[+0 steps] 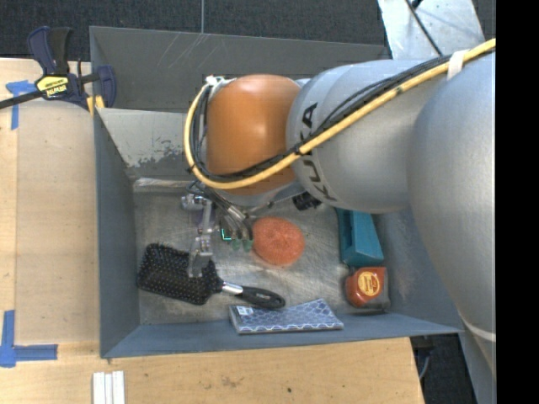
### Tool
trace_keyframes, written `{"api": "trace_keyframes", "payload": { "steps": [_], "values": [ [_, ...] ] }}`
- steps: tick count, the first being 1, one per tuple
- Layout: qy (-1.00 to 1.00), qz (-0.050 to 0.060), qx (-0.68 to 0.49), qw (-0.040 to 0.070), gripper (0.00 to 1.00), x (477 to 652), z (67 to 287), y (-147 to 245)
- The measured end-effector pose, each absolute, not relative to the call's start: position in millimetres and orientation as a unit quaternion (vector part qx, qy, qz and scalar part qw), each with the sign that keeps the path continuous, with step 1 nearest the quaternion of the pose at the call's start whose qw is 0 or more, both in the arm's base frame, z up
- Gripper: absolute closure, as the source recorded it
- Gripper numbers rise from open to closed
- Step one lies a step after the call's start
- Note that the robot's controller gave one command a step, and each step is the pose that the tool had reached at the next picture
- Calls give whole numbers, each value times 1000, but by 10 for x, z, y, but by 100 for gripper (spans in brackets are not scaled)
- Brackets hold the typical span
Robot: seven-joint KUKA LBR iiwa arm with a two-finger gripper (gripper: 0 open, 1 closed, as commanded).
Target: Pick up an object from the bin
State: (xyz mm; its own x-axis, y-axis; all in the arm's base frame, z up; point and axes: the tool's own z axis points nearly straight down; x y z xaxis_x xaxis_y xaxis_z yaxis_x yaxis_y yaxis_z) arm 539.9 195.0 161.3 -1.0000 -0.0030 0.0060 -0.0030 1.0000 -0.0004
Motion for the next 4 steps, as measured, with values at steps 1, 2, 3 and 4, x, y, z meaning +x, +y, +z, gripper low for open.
{"api": "trace_keyframes", "payload": {
  "steps": [1,2,3,4],
  "values": [
    [-1000,-1,0,-1,0,5421,1659,1941],
    [-999,-2,-38,-5,0,5324,915,2014],
    [-999,-3,-46,-8,0,5343,870,2020],
    [-998,-2,-69,-5,0,5336,978,1987]
  ]
}}
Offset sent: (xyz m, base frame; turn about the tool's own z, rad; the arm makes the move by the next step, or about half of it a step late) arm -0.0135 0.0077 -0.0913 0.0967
